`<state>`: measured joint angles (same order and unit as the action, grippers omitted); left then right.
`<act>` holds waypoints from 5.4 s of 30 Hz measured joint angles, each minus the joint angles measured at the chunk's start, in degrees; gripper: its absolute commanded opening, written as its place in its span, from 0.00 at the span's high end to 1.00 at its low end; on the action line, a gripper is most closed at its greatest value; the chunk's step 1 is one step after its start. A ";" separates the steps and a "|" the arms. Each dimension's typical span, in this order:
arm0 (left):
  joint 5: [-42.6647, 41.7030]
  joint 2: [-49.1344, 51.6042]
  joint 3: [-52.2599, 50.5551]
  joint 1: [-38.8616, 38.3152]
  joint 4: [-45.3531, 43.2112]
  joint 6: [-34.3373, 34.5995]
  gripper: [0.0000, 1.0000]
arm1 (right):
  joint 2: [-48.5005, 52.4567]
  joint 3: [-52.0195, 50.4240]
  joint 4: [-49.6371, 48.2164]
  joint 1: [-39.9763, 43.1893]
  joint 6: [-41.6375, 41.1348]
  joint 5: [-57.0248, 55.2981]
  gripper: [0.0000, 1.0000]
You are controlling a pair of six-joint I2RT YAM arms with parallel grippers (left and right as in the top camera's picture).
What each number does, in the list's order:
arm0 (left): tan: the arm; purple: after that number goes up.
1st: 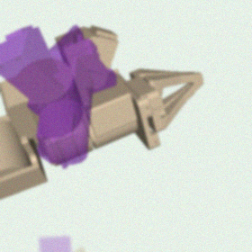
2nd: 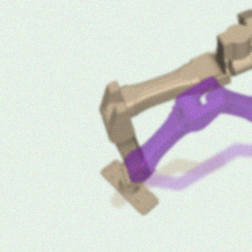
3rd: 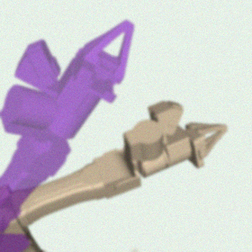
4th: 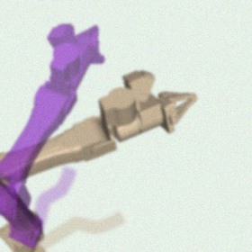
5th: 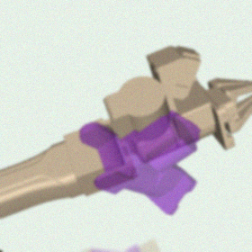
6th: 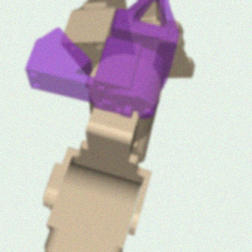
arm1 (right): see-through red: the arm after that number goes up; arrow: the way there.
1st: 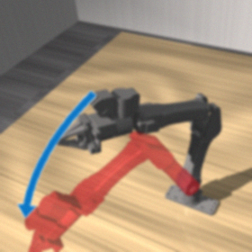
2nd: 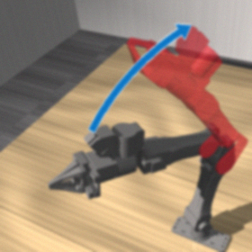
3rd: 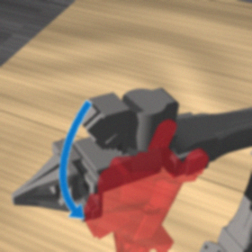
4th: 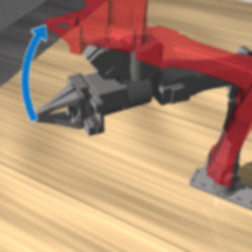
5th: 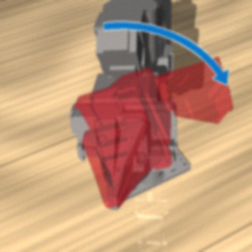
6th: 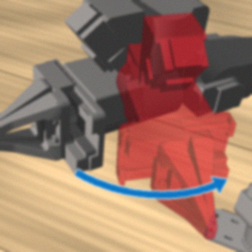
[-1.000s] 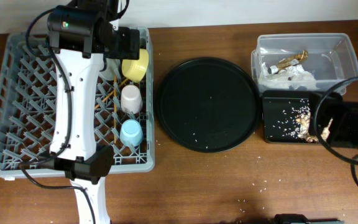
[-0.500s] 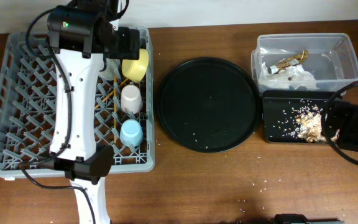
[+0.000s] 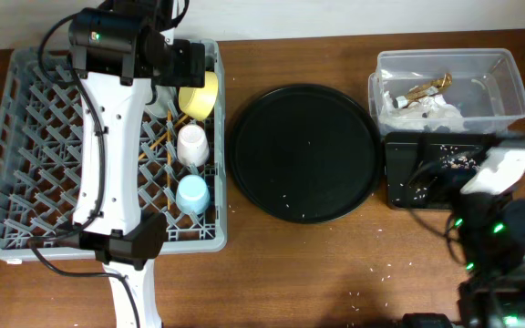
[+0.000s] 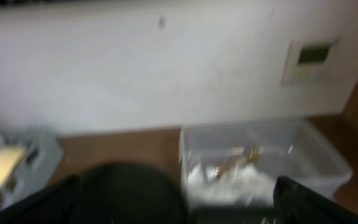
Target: Sort waste into correct bins and load items into the dishwasher rack
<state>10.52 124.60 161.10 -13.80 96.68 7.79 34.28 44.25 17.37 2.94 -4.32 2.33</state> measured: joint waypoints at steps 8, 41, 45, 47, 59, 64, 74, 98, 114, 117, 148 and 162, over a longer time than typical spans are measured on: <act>-0.04 0.00 0.00 0.00 -0.04 -0.02 0.01 | -19.87 -27.15 -15.17 0.00 -0.02 2.80 0.01; -0.04 0.00 0.00 0.00 -0.02 -0.02 0.01 | -33.48 -43.54 -13.46 -2.21 3.50 2.75 0.01; -0.04 0.00 0.00 0.00 -0.02 -0.02 0.01 | -33.48 -43.54 -13.46 -2.21 3.52 2.75 0.02; -0.04 0.00 0.00 0.00 -0.02 -0.02 0.01 | -33.48 -43.54 -13.46 -2.21 3.50 2.75 0.02; 0.74 0.00 0.00 0.00 -1.18 -0.02 0.01 | -33.48 -43.54 -13.46 -2.21 3.50 2.75 0.02; 1.03 -4.02 -6.84 -0.24 -13.53 -0.74 0.01 | -33.48 -43.54 -13.46 -2.21 3.50 2.75 0.02; 0.07 -34.47 -57.55 1.44 -48.57 -7.74 0.01 | -33.48 -43.52 -13.46 -2.25 3.48 2.75 0.01; -11.50 -102.05 -149.92 14.58 -99.89 -8.70 0.01 | -33.48 -43.52 -13.46 -2.25 3.50 2.78 0.02; -11.17 -123.45 -160.04 14.58 -96.65 -8.72 0.01 | -33.48 -43.52 -13.46 -2.25 3.48 2.78 0.01; -11.17 -123.71 -160.06 14.58 -95.71 -8.72 0.01 | -33.48 -43.52 -13.46 -2.25 3.50 2.78 0.02; -11.17 -123.78 -160.15 14.58 -91.82 -8.72 0.01 | -33.48 -43.52 -13.46 -2.25 3.48 2.78 0.02; -11.17 -123.78 -160.15 14.58 -91.82 -8.72 0.01 | -33.48 -43.52 -13.46 -2.25 3.54 2.75 0.02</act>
<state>-0.64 0.82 0.95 0.78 4.86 -0.93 0.80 0.73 3.90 0.69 -0.78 5.08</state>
